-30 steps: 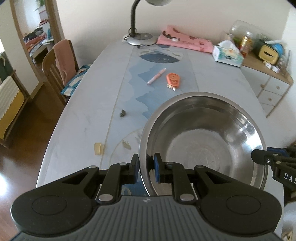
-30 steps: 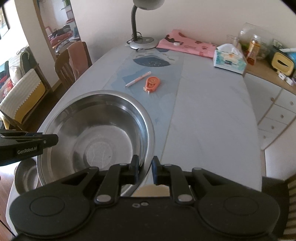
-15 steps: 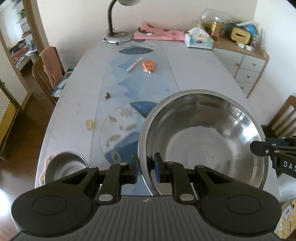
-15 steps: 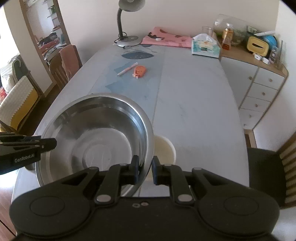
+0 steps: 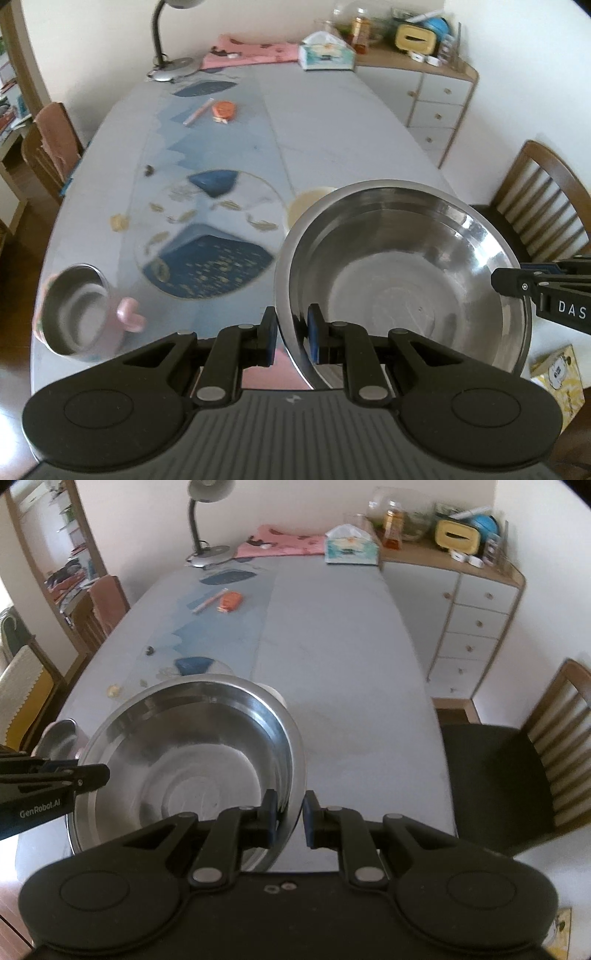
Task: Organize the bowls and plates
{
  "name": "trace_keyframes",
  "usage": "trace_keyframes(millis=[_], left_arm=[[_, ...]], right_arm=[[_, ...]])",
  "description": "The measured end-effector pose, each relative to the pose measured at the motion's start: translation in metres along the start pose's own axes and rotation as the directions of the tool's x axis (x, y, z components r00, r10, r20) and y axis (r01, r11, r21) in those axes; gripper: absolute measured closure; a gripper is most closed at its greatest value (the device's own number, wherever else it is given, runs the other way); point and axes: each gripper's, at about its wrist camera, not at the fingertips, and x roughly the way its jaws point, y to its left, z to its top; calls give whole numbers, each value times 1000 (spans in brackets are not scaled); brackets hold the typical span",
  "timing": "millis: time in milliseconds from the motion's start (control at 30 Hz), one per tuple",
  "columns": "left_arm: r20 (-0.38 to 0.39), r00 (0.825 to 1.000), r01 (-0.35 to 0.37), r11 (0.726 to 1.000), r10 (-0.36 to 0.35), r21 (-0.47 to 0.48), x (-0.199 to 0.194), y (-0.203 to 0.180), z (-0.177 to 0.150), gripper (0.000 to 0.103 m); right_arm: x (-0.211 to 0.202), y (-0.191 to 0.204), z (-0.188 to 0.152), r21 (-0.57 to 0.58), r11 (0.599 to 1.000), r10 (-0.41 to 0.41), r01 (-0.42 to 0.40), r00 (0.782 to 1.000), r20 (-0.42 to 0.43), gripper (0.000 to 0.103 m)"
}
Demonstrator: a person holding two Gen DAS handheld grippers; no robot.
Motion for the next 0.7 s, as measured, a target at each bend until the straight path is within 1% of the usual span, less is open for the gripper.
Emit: trace_keyframes(millis=[267, 400, 567, 700], left_arm=[[-28, 999, 22, 999, -21, 24, 20, -53, -25, 88], [-52, 998, 30, 999, -29, 18, 33, -71, -36, 87], [-83, 996, 24, 1000, -23, 7, 53, -88, -50, 87], [-100, 995, 13, 1000, -13, 4, 69, -96, -55, 87]], right_arm=[[4, -47, -34, 30, 999, -22, 24, 998, -55, 88], [11, -66, -47, 30, 999, -23, 26, 997, -79, 88], [27, -83, -61, 21, 1000, -17, 19, 993, -115, 88], [42, -92, -69, 11, 1000, -8, 10, 990, -143, 88]])
